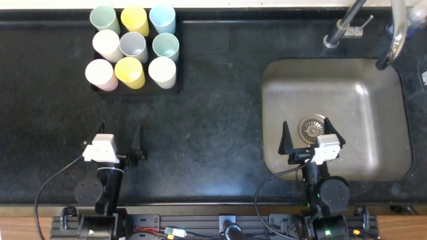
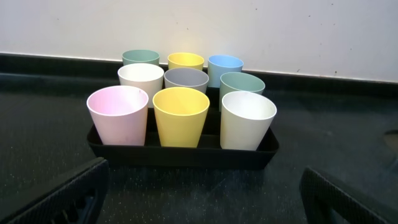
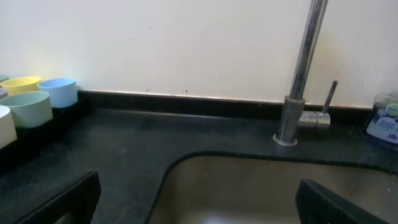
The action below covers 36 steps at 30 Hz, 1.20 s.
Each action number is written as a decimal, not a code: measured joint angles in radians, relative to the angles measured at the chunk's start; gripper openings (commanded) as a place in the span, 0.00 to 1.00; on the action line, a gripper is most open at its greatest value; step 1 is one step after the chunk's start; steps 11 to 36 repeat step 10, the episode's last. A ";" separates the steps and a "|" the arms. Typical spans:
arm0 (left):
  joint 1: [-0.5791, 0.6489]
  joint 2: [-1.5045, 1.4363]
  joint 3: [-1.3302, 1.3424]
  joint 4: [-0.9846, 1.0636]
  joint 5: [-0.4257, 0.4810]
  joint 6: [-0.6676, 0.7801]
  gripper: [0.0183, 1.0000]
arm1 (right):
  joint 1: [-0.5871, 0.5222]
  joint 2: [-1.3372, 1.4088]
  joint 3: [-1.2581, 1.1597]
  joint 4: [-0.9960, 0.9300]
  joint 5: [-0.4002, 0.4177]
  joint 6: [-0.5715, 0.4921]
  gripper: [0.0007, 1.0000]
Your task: Store Cups
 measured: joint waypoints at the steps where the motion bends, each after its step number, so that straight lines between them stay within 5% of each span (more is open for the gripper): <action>1: 0.000 0.000 0.000 0.000 0.000 0.000 1.00 | 0.000 0.000 0.000 0.000 0.000 -0.001 0.99; 36: 0.000 0.000 0.000 0.000 0.000 0.000 1.00 | 0.000 0.000 0.000 0.000 0.000 0.000 1.00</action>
